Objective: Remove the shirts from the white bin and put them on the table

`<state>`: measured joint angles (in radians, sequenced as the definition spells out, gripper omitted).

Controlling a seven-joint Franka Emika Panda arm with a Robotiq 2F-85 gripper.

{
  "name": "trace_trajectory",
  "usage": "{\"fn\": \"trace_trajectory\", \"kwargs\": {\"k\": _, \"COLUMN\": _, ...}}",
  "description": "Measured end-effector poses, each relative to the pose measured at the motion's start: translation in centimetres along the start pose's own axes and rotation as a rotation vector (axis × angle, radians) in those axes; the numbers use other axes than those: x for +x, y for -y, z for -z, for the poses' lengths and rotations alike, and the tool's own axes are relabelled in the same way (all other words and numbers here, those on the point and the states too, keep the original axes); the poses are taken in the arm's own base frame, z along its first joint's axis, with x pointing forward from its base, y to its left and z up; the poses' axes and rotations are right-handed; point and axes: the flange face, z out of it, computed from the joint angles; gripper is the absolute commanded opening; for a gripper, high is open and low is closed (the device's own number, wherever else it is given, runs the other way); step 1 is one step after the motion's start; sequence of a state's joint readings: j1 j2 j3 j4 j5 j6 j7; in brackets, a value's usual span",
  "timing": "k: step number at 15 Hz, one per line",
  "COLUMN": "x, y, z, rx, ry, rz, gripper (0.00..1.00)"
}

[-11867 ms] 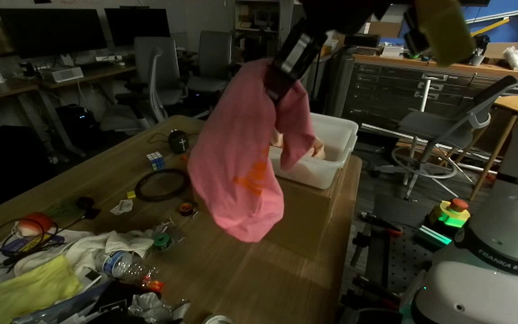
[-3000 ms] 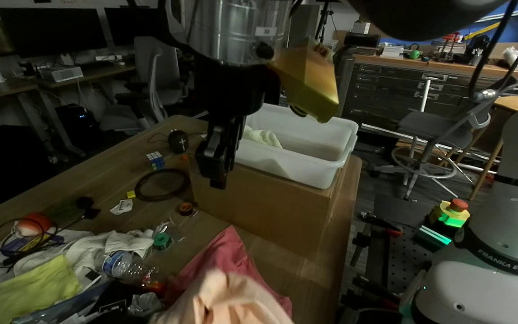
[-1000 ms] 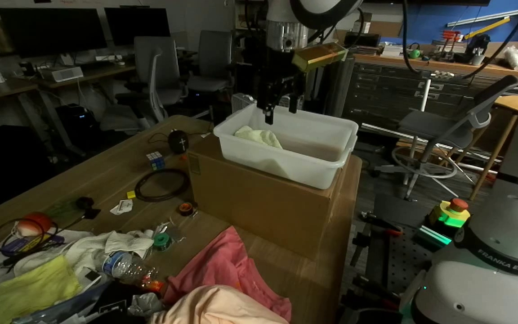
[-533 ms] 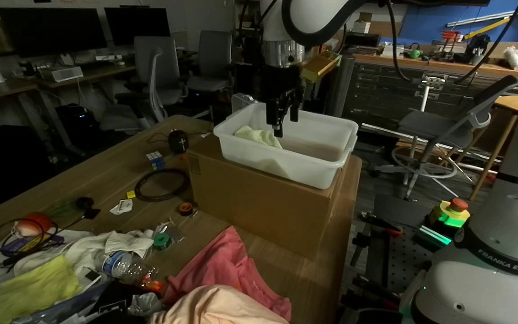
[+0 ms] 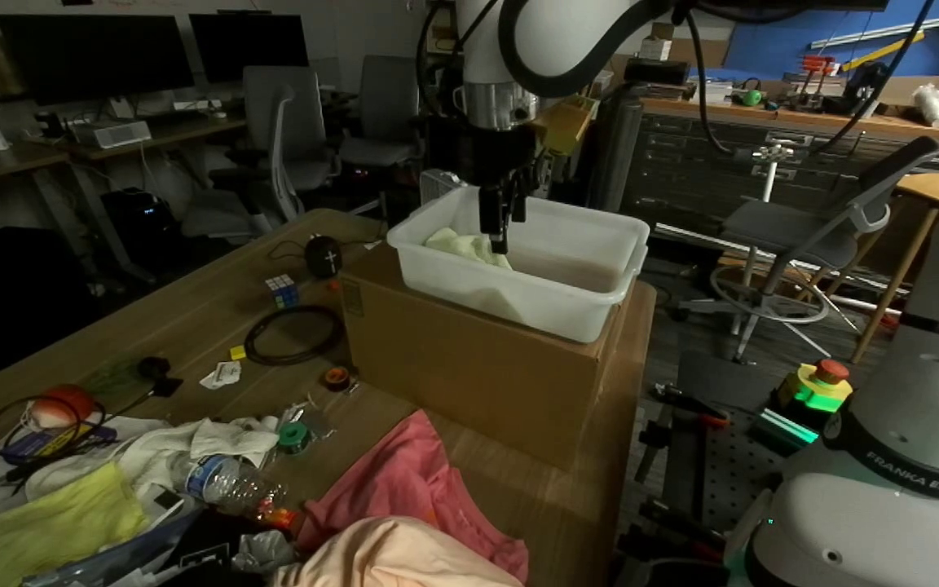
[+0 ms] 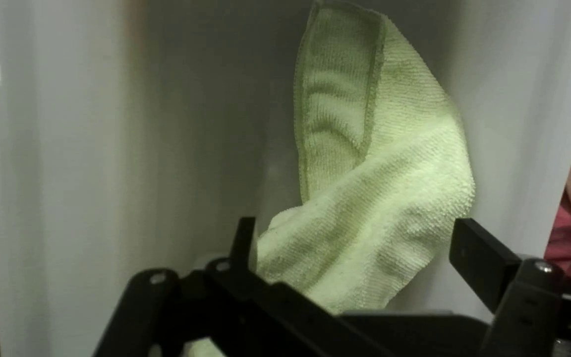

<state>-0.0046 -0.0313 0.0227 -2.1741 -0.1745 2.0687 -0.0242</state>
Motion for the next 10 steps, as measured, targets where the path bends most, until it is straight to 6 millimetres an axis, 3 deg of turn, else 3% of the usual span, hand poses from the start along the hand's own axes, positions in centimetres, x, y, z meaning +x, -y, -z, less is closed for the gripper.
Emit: {"fn": "trace_trajectory", "kwargs": {"k": 10, "x": 2.7, "y": 0.9, "z": -2.9, "rx": 0.012, "ry": -0.018, "rz": 0.044, "gripper": 1.0}}
